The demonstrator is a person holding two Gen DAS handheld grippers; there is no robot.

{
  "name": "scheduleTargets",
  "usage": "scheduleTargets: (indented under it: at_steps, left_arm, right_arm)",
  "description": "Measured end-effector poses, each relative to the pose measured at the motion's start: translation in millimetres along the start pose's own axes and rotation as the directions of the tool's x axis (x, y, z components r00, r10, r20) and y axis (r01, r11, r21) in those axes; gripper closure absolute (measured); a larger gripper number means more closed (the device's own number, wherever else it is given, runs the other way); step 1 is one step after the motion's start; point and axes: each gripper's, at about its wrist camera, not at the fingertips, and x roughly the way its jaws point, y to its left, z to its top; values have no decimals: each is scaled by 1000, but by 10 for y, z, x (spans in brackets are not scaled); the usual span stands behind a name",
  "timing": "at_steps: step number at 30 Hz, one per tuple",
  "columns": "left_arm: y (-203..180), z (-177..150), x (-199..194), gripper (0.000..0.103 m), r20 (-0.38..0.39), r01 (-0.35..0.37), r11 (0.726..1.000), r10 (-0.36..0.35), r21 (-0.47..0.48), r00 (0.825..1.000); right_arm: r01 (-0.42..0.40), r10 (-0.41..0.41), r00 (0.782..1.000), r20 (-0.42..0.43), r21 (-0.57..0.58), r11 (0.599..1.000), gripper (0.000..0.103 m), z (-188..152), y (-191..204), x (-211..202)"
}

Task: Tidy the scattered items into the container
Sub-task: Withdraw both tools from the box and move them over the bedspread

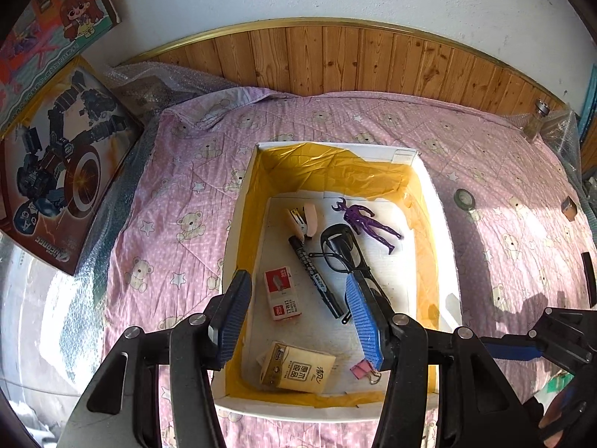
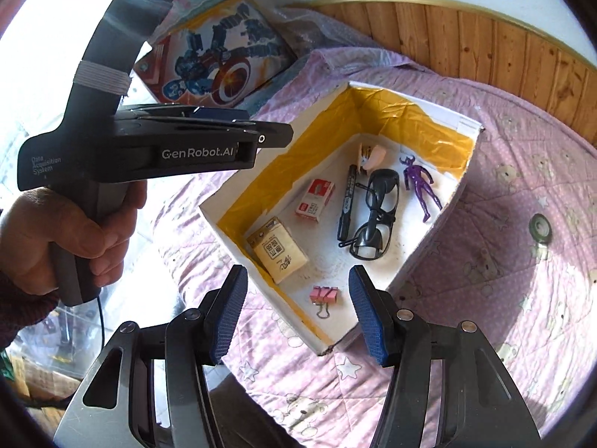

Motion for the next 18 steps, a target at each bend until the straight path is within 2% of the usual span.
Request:
scheduleTargets:
  at_steps: [4,9,18]
  left_arm:
    - [-177,-60,-142,49,34,31,999,-31,14,999]
    - [-480,-172,-316,47,74,110,994,-112,27,991]
    - [-1273,-468,-385,46,72,202,972,-212,119,975]
  right_arm:
    - [10,-11,999,53,23,1000,43,-160,-85,-201]
    - [29,-37,993,108,80,996,43,-408,-283,-439]
    - [78,-119,984,130,286,955,43,-989,-960,-746]
